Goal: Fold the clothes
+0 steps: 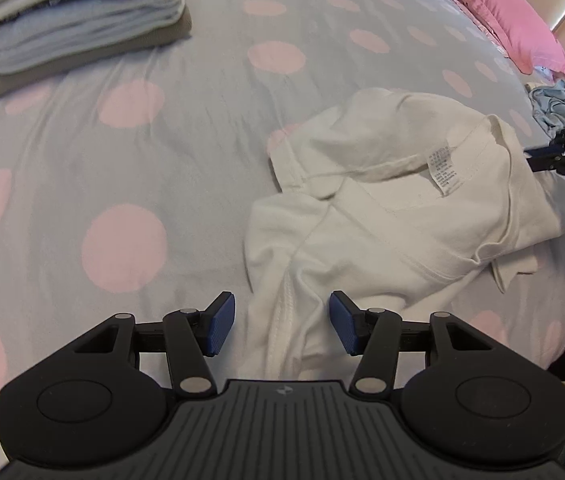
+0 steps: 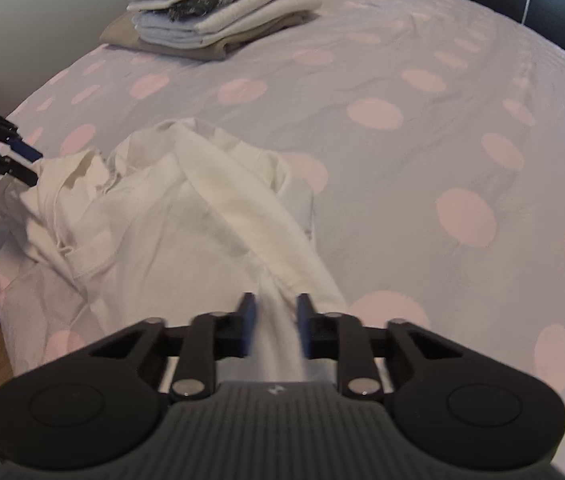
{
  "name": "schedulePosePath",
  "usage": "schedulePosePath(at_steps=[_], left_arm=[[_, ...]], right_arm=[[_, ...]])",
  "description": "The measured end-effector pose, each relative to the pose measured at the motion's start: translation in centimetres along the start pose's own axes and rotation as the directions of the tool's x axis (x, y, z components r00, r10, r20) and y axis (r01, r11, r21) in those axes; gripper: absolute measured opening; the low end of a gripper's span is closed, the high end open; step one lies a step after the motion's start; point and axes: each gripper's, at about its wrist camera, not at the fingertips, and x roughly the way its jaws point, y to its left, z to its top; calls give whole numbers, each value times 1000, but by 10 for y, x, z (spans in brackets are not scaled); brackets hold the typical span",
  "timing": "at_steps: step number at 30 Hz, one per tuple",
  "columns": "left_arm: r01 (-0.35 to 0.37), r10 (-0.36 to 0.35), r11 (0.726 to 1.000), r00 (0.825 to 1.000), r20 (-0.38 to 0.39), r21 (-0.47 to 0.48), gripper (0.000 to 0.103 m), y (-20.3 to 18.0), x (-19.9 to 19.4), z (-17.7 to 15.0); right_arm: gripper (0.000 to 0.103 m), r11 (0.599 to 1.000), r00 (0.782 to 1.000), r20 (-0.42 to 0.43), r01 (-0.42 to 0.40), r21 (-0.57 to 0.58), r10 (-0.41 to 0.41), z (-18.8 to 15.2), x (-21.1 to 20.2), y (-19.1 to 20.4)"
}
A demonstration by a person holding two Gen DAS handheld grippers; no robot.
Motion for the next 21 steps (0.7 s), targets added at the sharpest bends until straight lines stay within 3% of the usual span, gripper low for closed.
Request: schedulePosePath(at_steps=[3, 10, 16, 17, 19, 21], left_arm=[[-2, 2, 1000, 1000, -6, 17, 50, -3, 1, -3], [50, -49, 998, 998, -36, 36, 50, -6, 0, -8], [96, -93, 995, 993, -78, 36, 49, -3, -1, -19], [99, -96, 995, 992, -86, 24, 46, -1, -1, -21], [114, -113, 993, 988, -105, 5, 24, 2, -2, -25], [142, -139, 989, 984, -111, 25, 22, -1, -5, -31]], right_arm=[[5, 1000, 1000, -24, -13, -13, 12, 0, -8, 6], [2, 994, 991, -98, 94, 49, -89, -19, -28, 7], [2, 995, 987, -153, 70, 75, -58, -51, -37, 17], [2, 994, 986, -158, 69, 84, -55, -56, -37, 18], [2, 993, 985, -167, 66, 101, -48, -66, -37, 20], [2, 992, 984, -172, 55, 109, -36, -75, -37, 24]])
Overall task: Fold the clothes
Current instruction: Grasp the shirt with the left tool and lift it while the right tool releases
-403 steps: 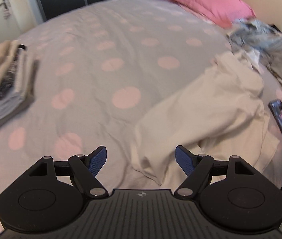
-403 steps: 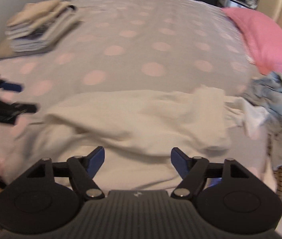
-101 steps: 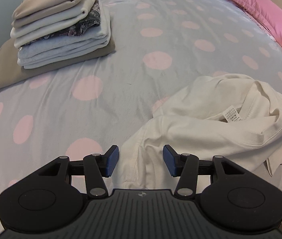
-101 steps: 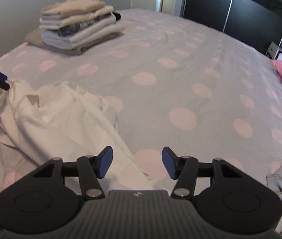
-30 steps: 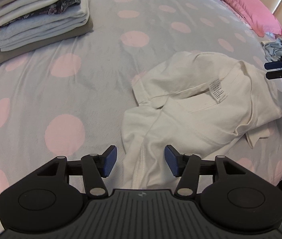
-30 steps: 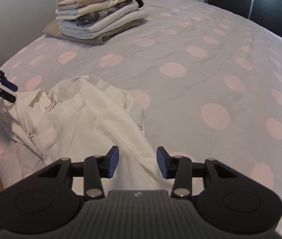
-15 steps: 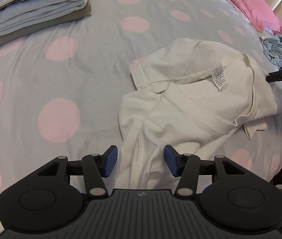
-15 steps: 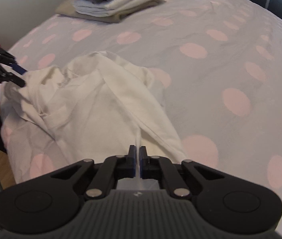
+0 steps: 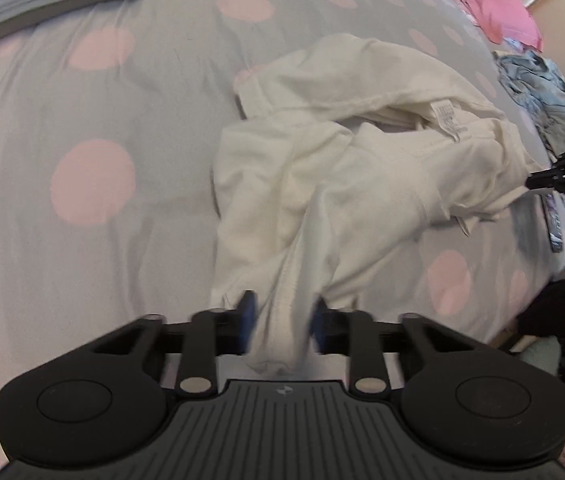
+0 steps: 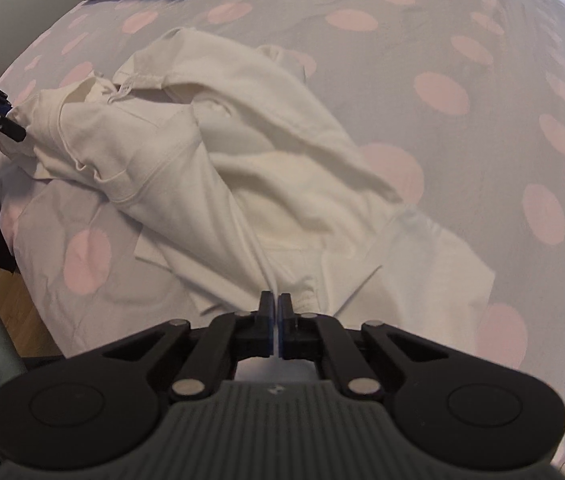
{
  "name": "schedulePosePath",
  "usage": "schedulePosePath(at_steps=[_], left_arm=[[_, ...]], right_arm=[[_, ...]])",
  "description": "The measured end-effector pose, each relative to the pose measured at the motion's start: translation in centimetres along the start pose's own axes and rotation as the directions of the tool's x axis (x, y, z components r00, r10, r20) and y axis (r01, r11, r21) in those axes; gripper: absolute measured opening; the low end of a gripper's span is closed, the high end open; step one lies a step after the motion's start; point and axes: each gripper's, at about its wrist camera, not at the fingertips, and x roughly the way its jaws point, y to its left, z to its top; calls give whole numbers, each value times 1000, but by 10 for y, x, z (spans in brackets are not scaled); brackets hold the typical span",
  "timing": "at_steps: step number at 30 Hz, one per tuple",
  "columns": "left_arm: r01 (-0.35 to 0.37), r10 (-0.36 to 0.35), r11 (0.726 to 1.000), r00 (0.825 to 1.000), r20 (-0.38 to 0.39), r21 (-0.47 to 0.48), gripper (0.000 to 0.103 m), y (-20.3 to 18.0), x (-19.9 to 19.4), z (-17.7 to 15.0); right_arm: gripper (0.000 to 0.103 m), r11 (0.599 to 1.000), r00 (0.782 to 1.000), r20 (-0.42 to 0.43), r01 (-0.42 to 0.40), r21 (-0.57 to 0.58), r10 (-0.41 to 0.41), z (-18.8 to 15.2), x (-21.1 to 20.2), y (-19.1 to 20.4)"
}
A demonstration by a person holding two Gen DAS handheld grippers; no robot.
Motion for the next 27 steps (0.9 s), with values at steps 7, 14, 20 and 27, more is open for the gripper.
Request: schedulePosePath(at_steps=[7, 14, 20, 27], left_arm=[[132, -99, 968, 983, -155, 216, 22, -40, 17, -21], [54, -20, 946, 994, -108, 319, 27, -57, 8, -28], [26, -42, 953, 998, 46, 301, 31, -60, -12, -22], [9, -16, 966, 1000, 26, 259, 31, -56, 5, -13]], right_arm=[[3, 999, 998, -33, -47, -16, 46, -26, 0, 12], [9, 997, 1000, 18, -9, -72, 10, -34, -22, 18], [24, 994, 993, 117, 26, -104, -14, -18, -40, 27], [26, 991, 987, 156, 59, -121, -40, -3, -38, 32]])
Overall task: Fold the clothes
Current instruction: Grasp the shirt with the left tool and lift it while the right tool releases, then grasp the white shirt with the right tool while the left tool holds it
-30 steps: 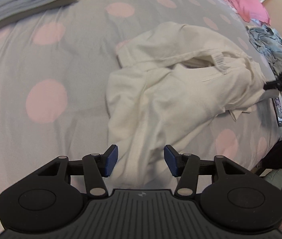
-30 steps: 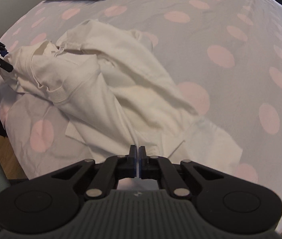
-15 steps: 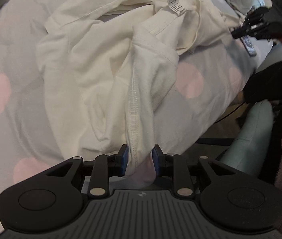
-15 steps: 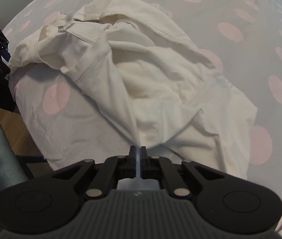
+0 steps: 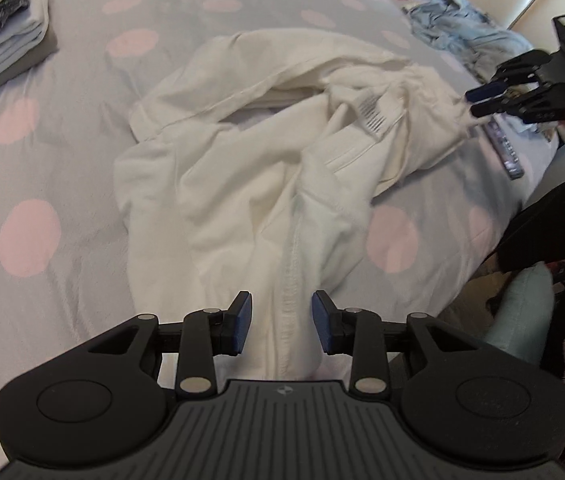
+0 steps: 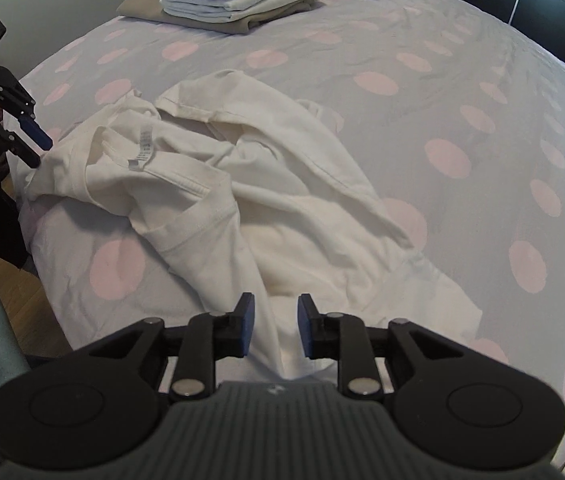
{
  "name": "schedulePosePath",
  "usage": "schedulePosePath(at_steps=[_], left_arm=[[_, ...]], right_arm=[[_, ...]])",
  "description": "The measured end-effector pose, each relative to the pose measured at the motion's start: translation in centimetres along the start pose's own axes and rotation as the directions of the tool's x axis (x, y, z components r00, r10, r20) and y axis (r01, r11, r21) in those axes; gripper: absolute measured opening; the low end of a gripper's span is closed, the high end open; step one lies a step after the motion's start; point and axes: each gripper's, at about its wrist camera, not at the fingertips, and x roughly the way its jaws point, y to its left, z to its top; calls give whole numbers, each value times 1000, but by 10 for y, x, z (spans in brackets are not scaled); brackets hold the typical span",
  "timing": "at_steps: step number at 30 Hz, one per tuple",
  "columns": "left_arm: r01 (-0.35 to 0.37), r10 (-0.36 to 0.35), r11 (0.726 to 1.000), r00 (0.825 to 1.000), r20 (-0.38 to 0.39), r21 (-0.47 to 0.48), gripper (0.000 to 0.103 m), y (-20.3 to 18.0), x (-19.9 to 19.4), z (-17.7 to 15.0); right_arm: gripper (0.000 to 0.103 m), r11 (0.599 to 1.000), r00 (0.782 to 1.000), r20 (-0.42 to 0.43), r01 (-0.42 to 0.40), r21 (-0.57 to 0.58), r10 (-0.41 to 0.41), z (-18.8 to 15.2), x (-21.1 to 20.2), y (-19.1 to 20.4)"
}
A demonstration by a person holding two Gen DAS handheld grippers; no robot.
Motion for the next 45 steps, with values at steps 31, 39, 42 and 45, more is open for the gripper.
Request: schedulePosePath(at_steps=[31, 39, 42, 45], left_arm=[[-216, 219, 965, 976, 5, -150, 5, 13, -6, -7], [-230, 226, 967, 973, -42, -112, 5, 13, 6, -10], [-228, 224, 968, 973, -50, -109, 5, 14, 8, -10], [-229, 224, 968, 973, -57, -107, 5, 14, 10, -8]], right_arm=[[5, 973, 979, -62, -203, -113, 197, -3, 51, 31], [14, 907, 942, -193, -320, -275, 274, -21, 39, 63], [24, 917, 958, -110, -285, -278, 265, -15, 19, 57], [36, 911, 964, -78, -266, -315, 255, -13, 12, 61]])
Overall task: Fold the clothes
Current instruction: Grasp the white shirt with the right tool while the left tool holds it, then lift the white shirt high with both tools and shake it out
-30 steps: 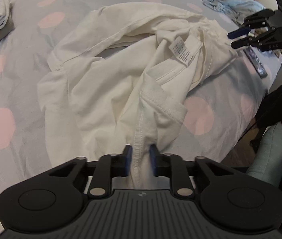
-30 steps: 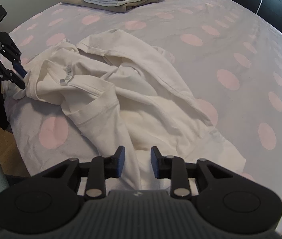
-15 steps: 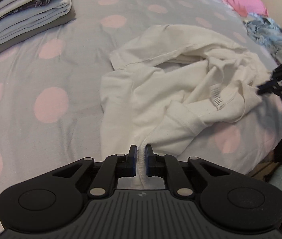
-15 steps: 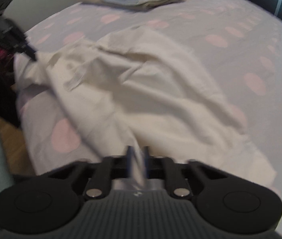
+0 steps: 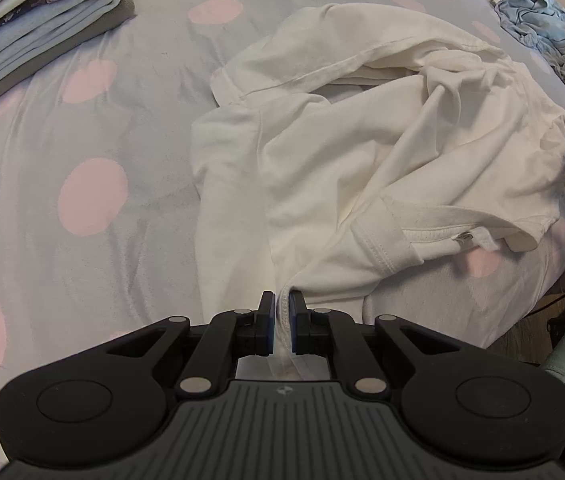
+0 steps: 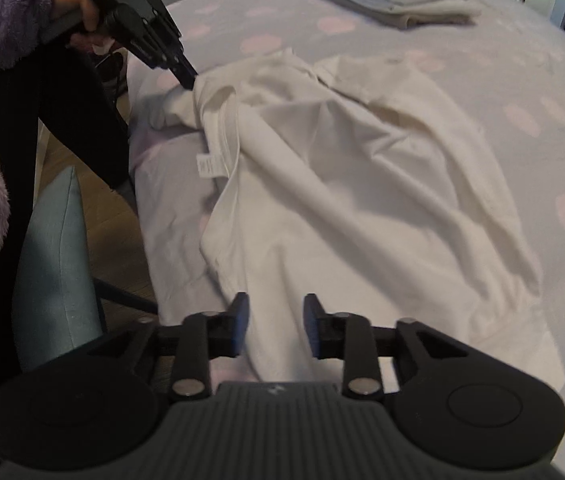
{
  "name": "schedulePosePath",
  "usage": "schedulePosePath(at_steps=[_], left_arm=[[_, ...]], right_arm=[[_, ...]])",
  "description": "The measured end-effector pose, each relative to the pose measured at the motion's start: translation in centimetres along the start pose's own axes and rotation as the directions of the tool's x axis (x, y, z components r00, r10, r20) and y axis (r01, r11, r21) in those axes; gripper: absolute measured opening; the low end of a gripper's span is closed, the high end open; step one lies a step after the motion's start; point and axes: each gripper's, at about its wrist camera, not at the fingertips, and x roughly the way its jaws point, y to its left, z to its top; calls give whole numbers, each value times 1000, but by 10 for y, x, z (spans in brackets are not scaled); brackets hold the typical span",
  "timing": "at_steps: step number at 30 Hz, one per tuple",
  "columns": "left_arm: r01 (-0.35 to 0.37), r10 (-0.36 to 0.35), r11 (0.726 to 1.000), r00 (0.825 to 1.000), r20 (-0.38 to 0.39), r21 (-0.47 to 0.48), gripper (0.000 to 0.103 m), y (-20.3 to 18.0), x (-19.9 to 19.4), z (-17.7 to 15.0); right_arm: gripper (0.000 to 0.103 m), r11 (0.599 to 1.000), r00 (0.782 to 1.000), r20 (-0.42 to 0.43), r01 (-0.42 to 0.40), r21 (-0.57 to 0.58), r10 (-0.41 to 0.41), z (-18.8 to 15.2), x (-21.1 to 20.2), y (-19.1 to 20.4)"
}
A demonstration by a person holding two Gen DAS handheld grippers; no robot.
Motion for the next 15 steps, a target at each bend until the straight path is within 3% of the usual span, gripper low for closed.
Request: schedulePosePath(at_steps=[5, 13, 15], left_arm=[[-2, 2, 1000, 1000, -5, 2, 5, -2, 0, 1], [3, -3, 1000, 1000, -8, 2, 5, -2, 1, 2], [5, -5, 1000, 1000, -6, 2, 5, -3, 0, 1]], right_arm=[[34, 994, 999, -51, -11, -106, 6, 1, 28, 21], [33, 988, 990, -138, 10, -156, -32, -8, 61, 24], [18, 985, 983, -171, 33, -168, -62, -11, 70, 25]])
